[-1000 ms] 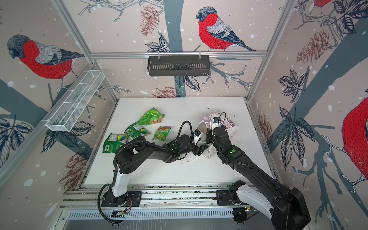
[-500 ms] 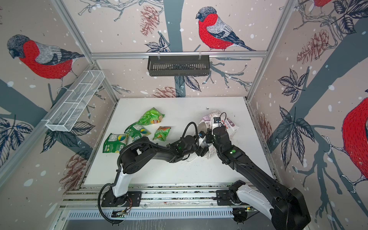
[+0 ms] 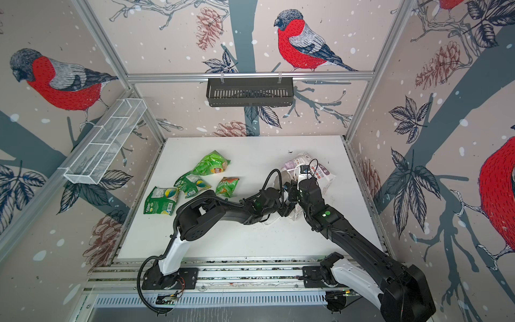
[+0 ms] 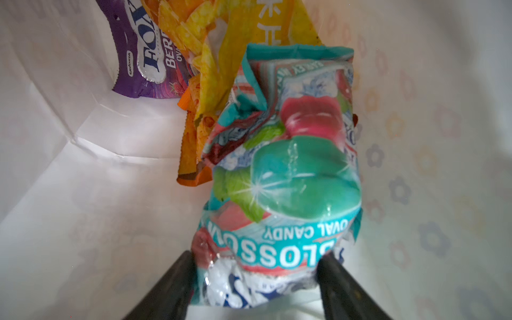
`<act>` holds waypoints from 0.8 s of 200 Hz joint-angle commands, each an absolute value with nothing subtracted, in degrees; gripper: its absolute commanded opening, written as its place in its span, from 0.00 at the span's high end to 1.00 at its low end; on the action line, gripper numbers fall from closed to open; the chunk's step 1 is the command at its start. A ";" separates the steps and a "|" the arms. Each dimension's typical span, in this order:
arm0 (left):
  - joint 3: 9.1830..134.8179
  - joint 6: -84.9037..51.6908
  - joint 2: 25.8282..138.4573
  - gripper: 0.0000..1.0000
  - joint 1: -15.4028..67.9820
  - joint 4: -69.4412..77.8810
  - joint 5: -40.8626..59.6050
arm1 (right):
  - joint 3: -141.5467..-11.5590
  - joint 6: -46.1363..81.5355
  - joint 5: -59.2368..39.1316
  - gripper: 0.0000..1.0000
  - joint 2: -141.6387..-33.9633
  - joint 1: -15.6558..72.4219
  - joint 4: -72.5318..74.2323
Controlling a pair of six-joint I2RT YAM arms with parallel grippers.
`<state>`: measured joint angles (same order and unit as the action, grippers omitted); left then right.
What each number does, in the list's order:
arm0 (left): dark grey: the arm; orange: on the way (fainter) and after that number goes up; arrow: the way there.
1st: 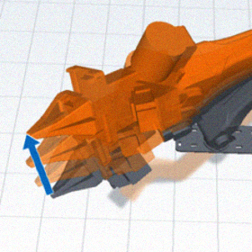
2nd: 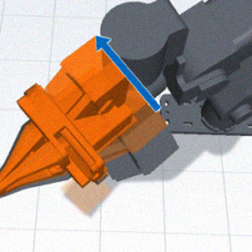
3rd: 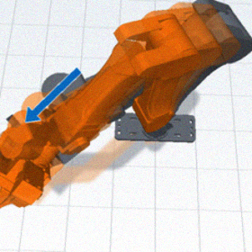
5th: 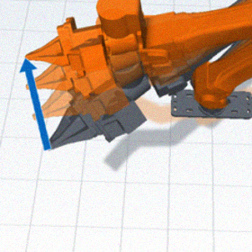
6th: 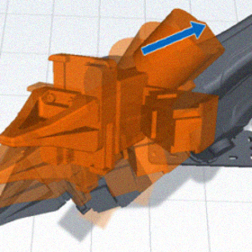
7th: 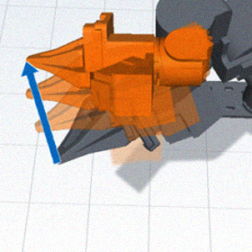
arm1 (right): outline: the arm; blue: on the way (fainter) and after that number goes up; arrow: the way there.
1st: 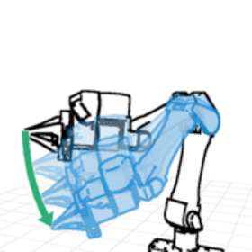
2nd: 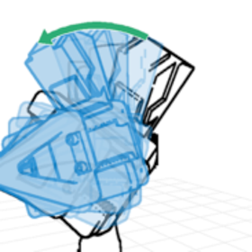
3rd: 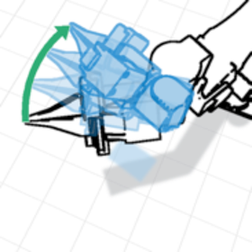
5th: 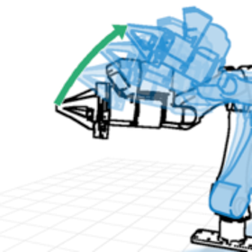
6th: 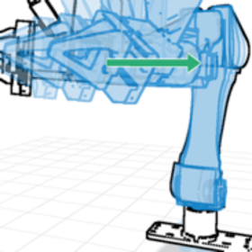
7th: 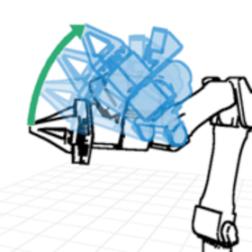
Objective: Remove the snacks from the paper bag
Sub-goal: 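Close the left gripper on the teal FOX's Blossom packet and lift it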
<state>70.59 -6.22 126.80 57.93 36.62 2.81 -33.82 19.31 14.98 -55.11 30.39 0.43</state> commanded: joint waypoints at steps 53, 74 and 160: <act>71.39 -7.21 128.04 0.62 57.92 35.51 0.94 | -33.40 19.84 13.91 0.70 -54.57 29.54 2.44; 71.29 -7.32 128.06 0.71 57.92 35.68 0.53 | -33.31 19.96 13.52 0.71 -54.47 29.38 2.64; 69.29 -7.61 126.99 1.00 57.92 37.85 -0.01 | -33.22 20.19 13.36 0.71 -54.20 28.92 2.51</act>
